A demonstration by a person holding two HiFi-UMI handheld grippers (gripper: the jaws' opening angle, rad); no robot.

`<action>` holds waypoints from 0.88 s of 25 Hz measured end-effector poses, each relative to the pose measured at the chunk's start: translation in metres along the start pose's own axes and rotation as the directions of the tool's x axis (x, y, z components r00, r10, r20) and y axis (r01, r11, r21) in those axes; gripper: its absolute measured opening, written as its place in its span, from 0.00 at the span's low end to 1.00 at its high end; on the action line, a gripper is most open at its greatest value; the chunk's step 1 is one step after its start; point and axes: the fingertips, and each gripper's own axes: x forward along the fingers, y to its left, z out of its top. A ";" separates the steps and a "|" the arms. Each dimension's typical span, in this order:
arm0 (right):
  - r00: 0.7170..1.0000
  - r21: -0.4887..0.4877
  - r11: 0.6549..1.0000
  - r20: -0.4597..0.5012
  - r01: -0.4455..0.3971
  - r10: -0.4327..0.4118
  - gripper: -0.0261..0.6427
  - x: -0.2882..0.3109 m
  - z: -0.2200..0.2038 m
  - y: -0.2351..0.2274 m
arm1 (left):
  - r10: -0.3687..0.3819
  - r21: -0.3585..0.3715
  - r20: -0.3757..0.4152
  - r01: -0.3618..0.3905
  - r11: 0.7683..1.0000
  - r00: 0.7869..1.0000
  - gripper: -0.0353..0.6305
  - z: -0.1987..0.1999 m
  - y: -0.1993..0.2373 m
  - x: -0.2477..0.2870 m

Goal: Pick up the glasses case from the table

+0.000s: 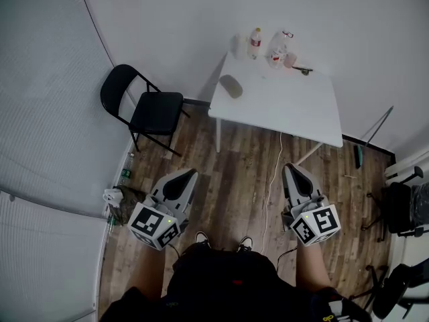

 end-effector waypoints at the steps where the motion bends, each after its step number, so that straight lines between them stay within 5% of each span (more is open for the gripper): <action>1: 1.000 0.000 1.000 0.000 -0.001 0.001 0.07 0.004 0.000 0.004 | -0.001 0.006 -0.002 0.001 1.000 1.000 0.09 0.000 0.004 -0.001; 13: 1.000 -0.020 1.000 -0.028 -0.003 0.002 0.07 0.074 -0.019 0.071 | -0.013 0.007 0.000 0.013 1.000 1.000 0.09 -0.004 0.094 -0.039; 22: 0.998 -0.015 1.000 -0.058 -0.013 0.012 0.07 0.115 -0.032 0.062 | -0.023 0.002 -0.021 0.023 1.000 1.000 0.09 -0.008 0.127 -0.015</action>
